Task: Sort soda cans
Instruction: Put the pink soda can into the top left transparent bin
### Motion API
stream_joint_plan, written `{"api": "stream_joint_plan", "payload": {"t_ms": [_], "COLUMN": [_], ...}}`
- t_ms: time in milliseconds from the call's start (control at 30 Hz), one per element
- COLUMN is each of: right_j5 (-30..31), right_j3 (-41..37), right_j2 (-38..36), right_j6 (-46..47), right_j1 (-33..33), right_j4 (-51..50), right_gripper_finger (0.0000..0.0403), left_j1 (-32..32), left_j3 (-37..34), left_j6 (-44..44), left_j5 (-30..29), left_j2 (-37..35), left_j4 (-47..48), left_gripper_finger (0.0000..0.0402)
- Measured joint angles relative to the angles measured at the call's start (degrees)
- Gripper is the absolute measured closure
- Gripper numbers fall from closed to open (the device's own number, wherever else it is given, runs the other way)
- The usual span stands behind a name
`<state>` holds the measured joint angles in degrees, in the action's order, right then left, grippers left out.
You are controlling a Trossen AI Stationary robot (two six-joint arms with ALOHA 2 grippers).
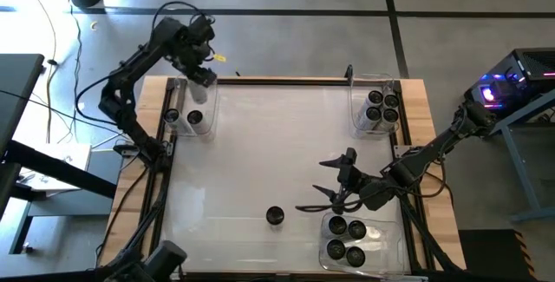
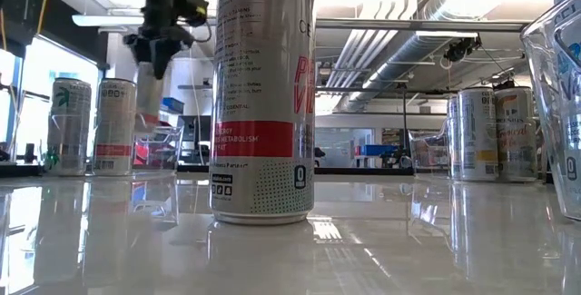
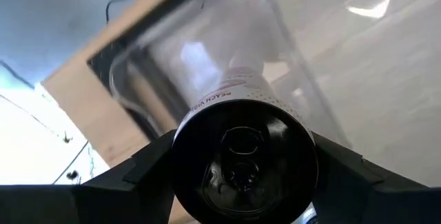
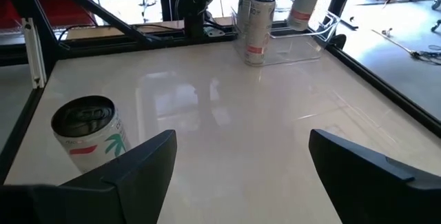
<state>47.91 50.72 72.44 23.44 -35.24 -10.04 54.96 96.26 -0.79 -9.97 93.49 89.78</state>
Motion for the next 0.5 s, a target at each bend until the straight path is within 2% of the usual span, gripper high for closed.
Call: {"api": "stream_joint_plan", "payload": {"t_ms": [233,400,500], "right_j5": [-0.01,-0.03,-0.03], "right_j3": [0.00,0.00,0.00], "right_j2": [0.00,0.00,0.00], "right_j6": [0.30,0.58,0.59], "right_j1": [-0.01,0.00,0.00], "right_j4": [0.00,0.00,0.00], "right_gripper_finger": [0.0075,0.0075,0.0075], "left_j1": [2.19,1.99,1.80], "left_j3": [-9.63,-12.06,-13.04], "left_j6": [1.81,1.33,0.60], "left_j5": [-2.19,1.32,1.26], "left_j2": [-8.72,-12.76,-13.26], "left_j4": [-0.75,-4.77,-5.10], "left_gripper_finger": [0.0156,0.0156,0.0156]}}
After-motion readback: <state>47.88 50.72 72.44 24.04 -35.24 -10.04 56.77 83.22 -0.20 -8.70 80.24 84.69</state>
